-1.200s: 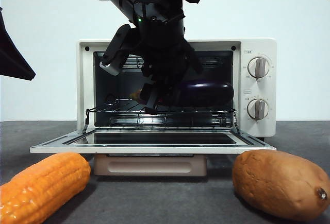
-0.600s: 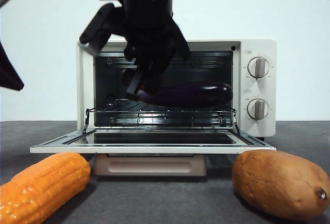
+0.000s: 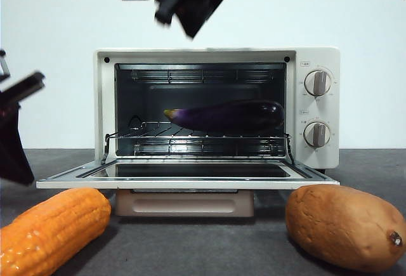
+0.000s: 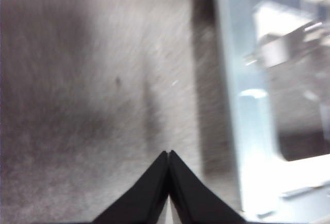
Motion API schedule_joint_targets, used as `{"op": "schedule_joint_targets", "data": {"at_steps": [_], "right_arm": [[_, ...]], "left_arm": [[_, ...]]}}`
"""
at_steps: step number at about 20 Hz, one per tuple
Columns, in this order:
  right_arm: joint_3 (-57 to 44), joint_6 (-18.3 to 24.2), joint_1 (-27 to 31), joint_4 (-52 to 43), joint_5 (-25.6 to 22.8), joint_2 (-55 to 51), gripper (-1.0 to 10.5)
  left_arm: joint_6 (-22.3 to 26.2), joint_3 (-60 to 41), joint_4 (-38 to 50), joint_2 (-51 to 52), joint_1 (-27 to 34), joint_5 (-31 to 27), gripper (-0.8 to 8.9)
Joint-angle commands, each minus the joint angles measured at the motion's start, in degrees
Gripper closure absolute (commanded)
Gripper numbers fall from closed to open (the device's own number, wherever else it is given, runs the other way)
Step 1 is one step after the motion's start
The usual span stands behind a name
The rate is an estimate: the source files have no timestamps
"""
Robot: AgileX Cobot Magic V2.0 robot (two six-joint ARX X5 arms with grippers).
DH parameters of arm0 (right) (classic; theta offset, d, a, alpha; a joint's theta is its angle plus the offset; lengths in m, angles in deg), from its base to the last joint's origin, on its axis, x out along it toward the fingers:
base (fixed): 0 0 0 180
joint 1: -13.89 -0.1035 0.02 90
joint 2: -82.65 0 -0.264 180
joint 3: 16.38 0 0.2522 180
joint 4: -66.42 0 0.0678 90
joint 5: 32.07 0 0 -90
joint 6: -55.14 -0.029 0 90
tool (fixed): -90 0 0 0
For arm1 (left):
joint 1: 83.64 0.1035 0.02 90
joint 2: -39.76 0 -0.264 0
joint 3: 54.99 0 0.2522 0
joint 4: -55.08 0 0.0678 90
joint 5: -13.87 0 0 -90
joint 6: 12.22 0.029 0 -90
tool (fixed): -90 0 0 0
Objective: Take the eggplant from the table,put the eggplant in the oven
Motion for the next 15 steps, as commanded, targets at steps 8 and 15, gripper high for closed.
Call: {"op": "schedule_joint_targets", "data": {"at_steps": [8,15], "right_arm": [[1.2,-8.2,-2.3,7.0,5.0,-11.8,9.4],[1.2,-10.5,-2.4,11.5,5.0,-19.4,9.4]], "left_arm": [[3.1,0.4,1.1,-8.3,0.0,6.0,8.08],[4.4,0.4,3.4,-10.1,0.0,15.5,8.08]]}}
